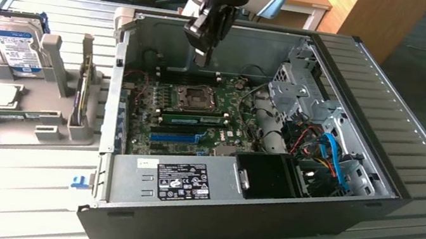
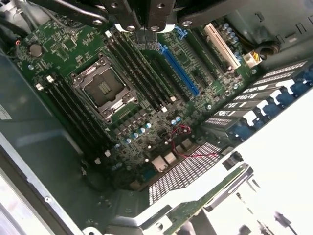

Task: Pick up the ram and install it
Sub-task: 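Press down the ram until it locks into place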

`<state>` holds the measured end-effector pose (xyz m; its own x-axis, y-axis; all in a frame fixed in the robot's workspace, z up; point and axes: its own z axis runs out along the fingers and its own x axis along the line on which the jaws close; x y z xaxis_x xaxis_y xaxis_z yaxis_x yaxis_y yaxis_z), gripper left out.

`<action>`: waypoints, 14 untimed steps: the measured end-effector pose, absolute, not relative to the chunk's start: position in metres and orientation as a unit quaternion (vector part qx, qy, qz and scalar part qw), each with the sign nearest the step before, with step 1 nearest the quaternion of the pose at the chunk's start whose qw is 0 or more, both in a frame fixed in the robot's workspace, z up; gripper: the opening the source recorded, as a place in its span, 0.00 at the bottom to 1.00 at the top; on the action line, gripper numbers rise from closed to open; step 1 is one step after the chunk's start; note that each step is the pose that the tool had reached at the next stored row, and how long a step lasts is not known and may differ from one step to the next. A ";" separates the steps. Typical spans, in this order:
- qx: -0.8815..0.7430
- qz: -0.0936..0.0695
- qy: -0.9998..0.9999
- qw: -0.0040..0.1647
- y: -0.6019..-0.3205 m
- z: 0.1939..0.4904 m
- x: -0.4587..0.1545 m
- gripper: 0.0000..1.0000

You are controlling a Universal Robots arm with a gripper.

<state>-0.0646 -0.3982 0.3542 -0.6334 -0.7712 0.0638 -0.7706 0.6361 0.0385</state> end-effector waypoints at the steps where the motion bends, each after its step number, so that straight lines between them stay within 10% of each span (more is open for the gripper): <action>1: 0.423 -0.004 -0.905 0.037 -0.398 0.354 -0.065 0.10; 14: 0.379 -0.006 -0.925 0.037 -0.398 0.354 -0.065 0.10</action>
